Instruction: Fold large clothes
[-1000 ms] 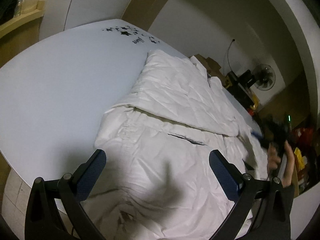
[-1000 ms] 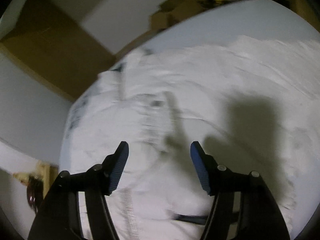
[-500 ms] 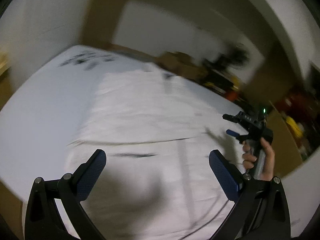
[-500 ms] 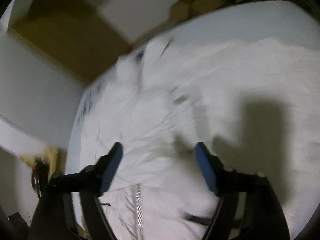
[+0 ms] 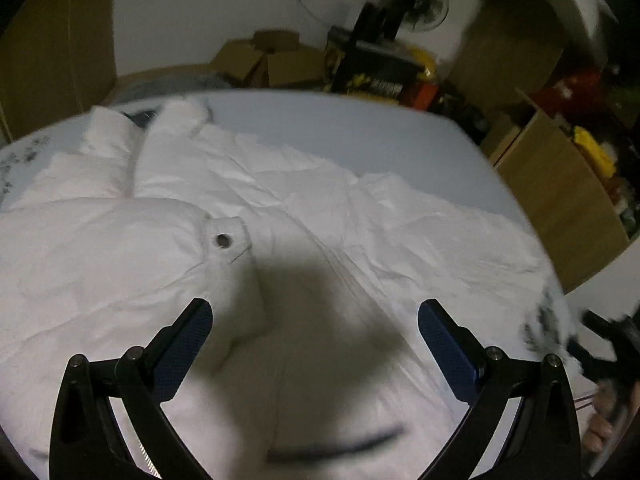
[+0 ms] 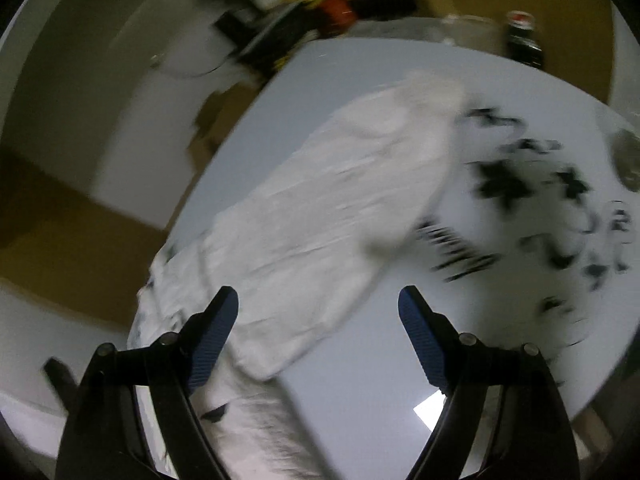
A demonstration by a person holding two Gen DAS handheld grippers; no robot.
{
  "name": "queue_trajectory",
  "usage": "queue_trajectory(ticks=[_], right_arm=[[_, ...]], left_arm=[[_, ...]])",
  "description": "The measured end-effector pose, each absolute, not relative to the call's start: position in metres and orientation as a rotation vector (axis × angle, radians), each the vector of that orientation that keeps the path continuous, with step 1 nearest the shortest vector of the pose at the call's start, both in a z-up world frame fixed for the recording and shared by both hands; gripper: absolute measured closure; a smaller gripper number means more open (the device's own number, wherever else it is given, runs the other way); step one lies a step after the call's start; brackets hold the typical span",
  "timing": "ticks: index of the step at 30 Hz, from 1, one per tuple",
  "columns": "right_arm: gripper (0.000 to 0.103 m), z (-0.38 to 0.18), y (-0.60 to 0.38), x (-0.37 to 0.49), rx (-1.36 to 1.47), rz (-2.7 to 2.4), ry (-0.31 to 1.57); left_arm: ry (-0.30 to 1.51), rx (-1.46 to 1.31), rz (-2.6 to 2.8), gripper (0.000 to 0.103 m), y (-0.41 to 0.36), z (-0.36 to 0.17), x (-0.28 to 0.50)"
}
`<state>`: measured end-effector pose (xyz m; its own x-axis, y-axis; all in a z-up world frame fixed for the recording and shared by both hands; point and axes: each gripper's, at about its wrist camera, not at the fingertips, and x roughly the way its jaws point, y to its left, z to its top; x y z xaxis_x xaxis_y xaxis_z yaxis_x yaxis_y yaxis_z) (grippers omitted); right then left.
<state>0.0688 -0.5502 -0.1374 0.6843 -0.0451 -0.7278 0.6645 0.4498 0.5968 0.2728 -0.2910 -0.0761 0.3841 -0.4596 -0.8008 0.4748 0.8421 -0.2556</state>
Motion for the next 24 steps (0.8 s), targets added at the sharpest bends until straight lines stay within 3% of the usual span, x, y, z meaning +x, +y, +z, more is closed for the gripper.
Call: queue_trajectory(ticks=[6,8,11,22,24], right_arm=[[0.022,-0.162,-0.606,0.055,1.161,-0.509,0.668],[0.032,-0.172,-0.625,0.061,1.189,-0.514,0.665],[0.037,-0.184,-0.642,0.073,1.208,-0.531,0.686],[0.040,-0.203,-0.668,0.115,1.237,-0.562,0.648],[0.048,-0.204,-0.672,0.124,1.225,-0.599,0.659]], left_arm=[[1.079,0.034,-0.560,0.000,-0.315,-0.125,0.306],[1.067,0.050,-0.565,0.000,-0.319,-0.131,0.310],[1.073,0.073,-0.583,0.000,-0.326,-0.140,0.311],[0.996,0.173,-0.544,0.000,-0.339,-0.161,0.309],[0.975,0.190,-0.539,0.000,-0.341,-0.165,0.309]])
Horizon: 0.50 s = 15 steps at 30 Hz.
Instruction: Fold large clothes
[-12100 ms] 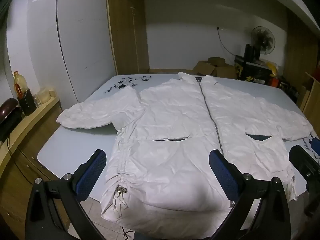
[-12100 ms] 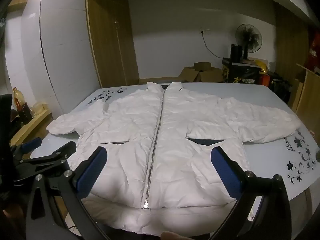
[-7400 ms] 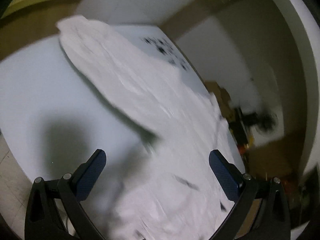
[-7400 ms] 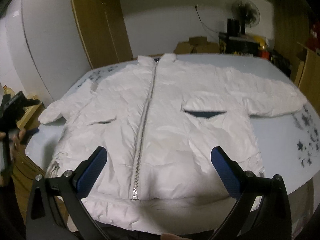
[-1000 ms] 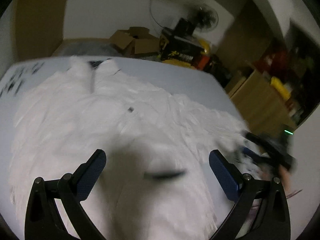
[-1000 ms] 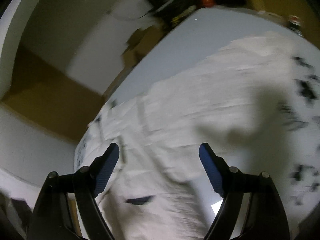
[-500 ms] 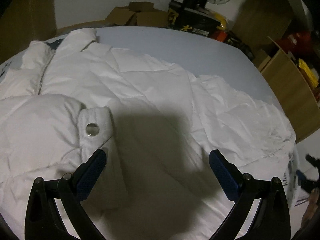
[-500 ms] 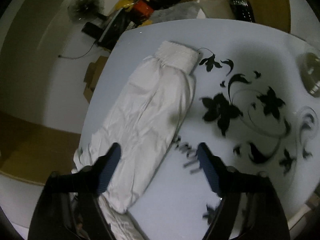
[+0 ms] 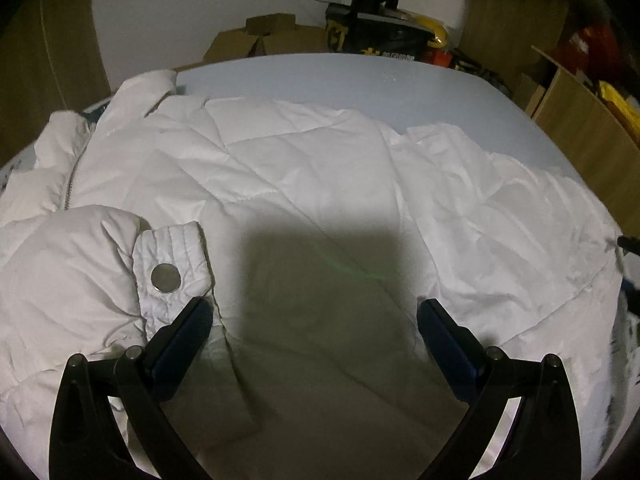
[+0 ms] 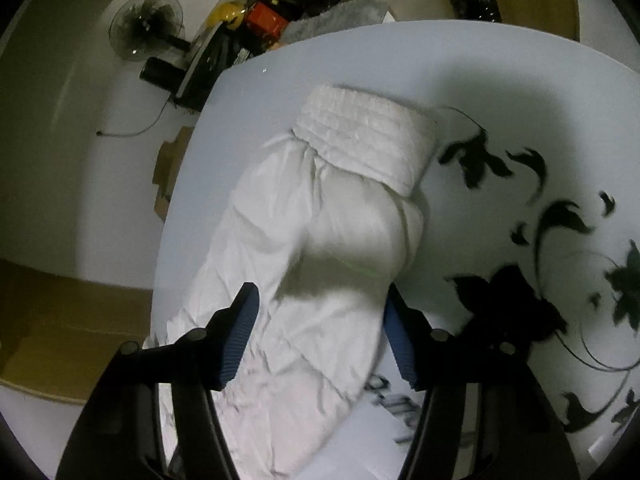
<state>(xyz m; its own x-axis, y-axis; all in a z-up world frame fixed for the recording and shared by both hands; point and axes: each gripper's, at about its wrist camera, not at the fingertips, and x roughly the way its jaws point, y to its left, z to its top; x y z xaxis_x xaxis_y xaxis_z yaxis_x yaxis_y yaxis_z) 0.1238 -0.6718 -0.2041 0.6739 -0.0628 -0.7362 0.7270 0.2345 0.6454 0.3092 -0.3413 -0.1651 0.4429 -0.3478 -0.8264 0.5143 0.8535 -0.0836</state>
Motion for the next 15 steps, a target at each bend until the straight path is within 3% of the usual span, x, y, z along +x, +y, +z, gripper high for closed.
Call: queue_trajectory(ticks=[2,3,8,15], right_arm=[[0.090,-0.209,-0.673,0.130,1.223,-0.619,0.699],[0.094,-0.212,-0.674,0.131,1.232,-0.606,0.702],[0.099,-0.188,-0.663,0.129,1.178,-0.637,0.650],[0.100,-0.079,-0.597,0.124,0.983,-0.543,0.465]], left_arm=[[0.964,0.195,-0.538,0.000,-0.341,-0.167,0.309],[0.961,0.198,-0.538,0.000,-0.341,-0.167,0.309],[0.951,0.230,-0.526,0.000,-0.345,-0.171,0.308],[0.995,0.172,-0.608,0.000,-0.330,-0.160,0.312]])
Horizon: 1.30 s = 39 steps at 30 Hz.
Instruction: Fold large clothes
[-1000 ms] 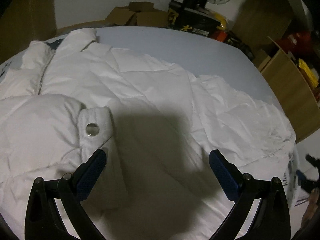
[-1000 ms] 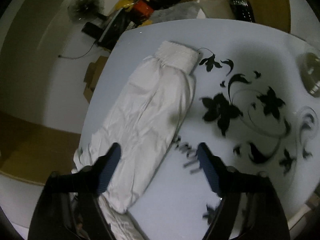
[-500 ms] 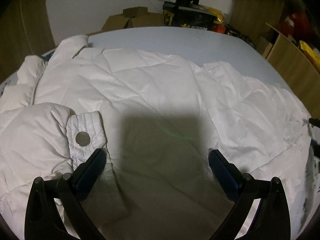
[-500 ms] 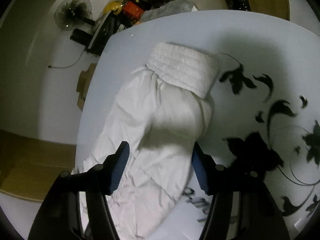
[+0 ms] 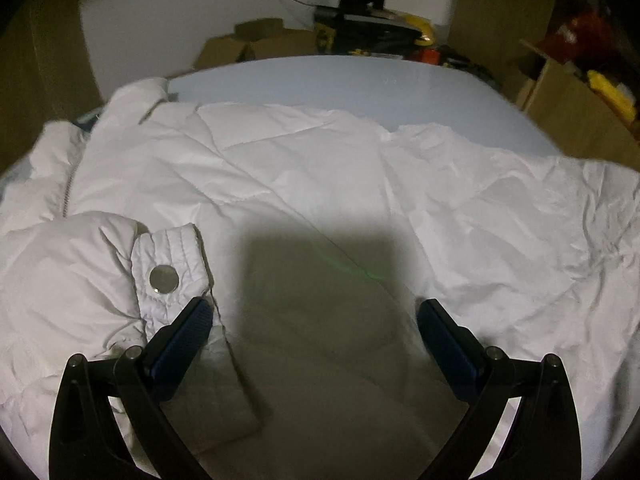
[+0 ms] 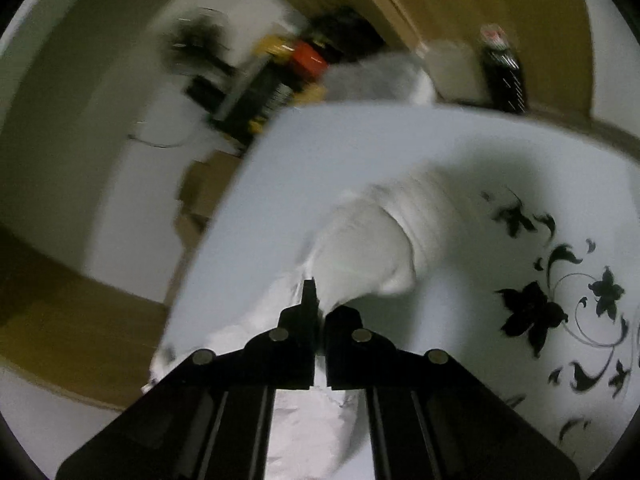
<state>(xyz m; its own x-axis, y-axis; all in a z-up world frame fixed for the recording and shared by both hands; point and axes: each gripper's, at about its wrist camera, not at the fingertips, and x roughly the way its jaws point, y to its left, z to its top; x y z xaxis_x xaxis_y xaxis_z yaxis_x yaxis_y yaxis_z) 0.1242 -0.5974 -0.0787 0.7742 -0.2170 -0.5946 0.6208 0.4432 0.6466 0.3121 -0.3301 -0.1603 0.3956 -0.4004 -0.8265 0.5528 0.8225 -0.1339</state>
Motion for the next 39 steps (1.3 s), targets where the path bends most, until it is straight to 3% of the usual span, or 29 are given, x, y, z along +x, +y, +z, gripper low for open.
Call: queue_trajectory(ticks=[6,13,19,24,26,28,30,32,35,39], right_arm=[[0.100,0.013,-0.492,0.147,0.771,-0.352,0.387],[0.100,0.028,-0.348,0.218,0.560,-0.215,0.483],[0.100,-0.043,-0.185,0.299,0.316,-0.080,0.704],[0.098,-0.153,-0.073,0.324,-0.106,-0.117,0.919],[0.070,-0.189,-0.056,0.323,-0.201,-0.111,0.989],[0.067,-0.192,-0.055,0.313,-0.202,-0.101,0.971],[0.056,-0.176,-0.067,0.301,-0.107,-0.036,0.974],[0.036,-0.152,-0.093,0.292,0.040,0.024,0.950],[0.027,-0.114,-0.134,0.272,0.253,0.071,0.867],[0.023,-0.090,-0.198,0.244,0.389,-0.002,0.782]], left_arm=[[0.949,0.079,-0.535,0.000,-0.241,-0.101,0.288],[0.914,-0.057,-0.403,0.000,-0.084,-0.070,0.246],[0.988,-0.271,-0.246,0.000,0.041,-0.097,0.213],[1.021,-0.384,-0.177,0.000,0.104,-0.123,0.182],[1.033,-0.399,-0.179,0.000,0.114,-0.130,0.178],[1.036,-0.394,-0.179,0.000,0.118,-0.132,0.178],[1.029,-0.390,-0.186,0.000,0.117,-0.131,0.180],[1.023,-0.389,-0.200,0.000,0.114,-0.130,0.186],[1.012,-0.375,-0.232,0.000,0.103,-0.119,0.193],[1.002,-0.351,-0.269,0.000,0.092,-0.105,0.190]])
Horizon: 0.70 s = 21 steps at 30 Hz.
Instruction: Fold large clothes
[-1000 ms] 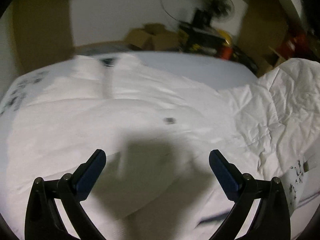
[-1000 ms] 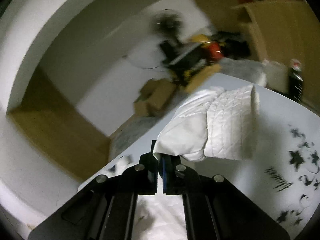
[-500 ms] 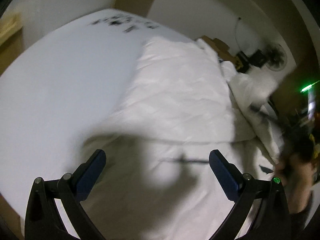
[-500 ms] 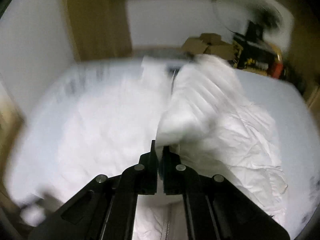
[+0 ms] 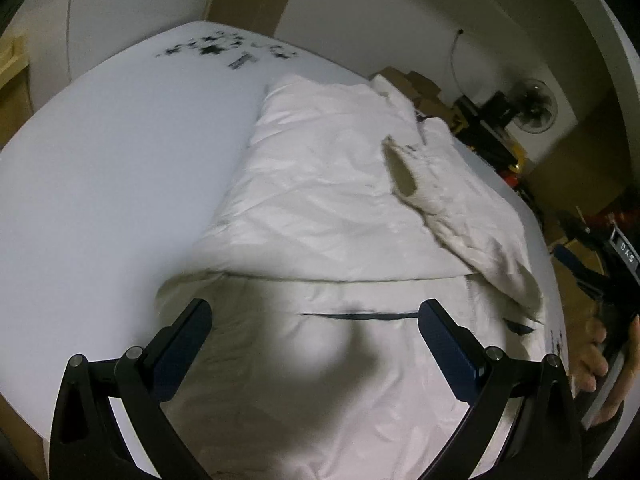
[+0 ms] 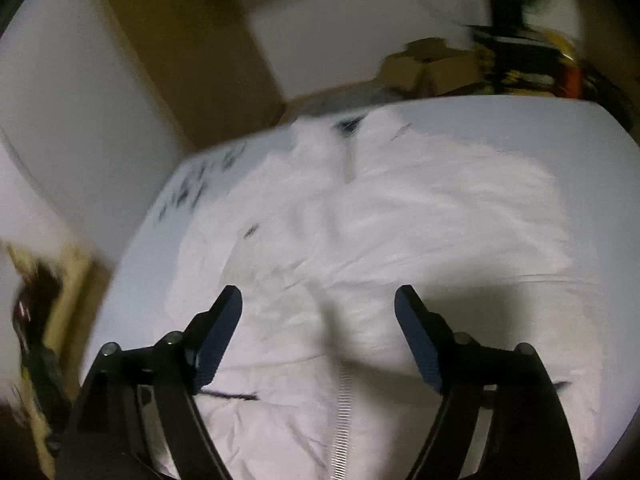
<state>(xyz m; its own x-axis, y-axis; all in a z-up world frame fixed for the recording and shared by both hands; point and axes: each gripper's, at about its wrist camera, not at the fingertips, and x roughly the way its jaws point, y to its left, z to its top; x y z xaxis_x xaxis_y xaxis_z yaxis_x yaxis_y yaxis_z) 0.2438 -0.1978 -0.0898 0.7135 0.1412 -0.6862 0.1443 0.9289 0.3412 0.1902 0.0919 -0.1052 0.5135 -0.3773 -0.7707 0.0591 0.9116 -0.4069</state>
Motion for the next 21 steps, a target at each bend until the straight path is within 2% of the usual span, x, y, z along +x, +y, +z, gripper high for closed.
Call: queue_trajectory(ticks=[3,5,10,12,13,15,18,21], right_arm=[[0.024,-0.093,-0.246,0.239,0.433,-0.115,0.772],[0.037,-0.099,-0.257,0.258,0.465,-0.104,0.788],[0.037,-0.138,-0.209,0.303,0.334,-0.046,0.917],[0.030,-0.184,-0.192,0.330,0.222,-0.094,1.093],[0.029,-0.194,-0.190,0.333,0.194,-0.104,1.111],[0.028,-0.192,-0.185,0.328,0.138,-0.100,1.080],[0.028,-0.165,-0.205,0.307,0.249,-0.107,0.984],[0.027,-0.151,-0.237,0.286,0.207,-0.303,0.885]], left_arm=[[1.002,-0.343,-0.249,0.000,0.088,-0.101,0.188],[1.004,-0.351,-0.240,0.000,0.084,-0.100,0.187],[1.022,-0.333,-0.288,0.000,0.066,-0.099,0.174],[1.029,-0.309,-0.289,0.000,0.065,-0.098,0.166],[1.032,-0.308,-0.287,0.000,0.068,-0.099,0.163],[1.032,-0.314,-0.276,0.000,0.079,-0.100,0.156],[1.031,-0.324,-0.232,0.000,0.096,-0.102,0.150],[1.031,-0.355,-0.226,0.000,0.109,-0.104,0.146]])
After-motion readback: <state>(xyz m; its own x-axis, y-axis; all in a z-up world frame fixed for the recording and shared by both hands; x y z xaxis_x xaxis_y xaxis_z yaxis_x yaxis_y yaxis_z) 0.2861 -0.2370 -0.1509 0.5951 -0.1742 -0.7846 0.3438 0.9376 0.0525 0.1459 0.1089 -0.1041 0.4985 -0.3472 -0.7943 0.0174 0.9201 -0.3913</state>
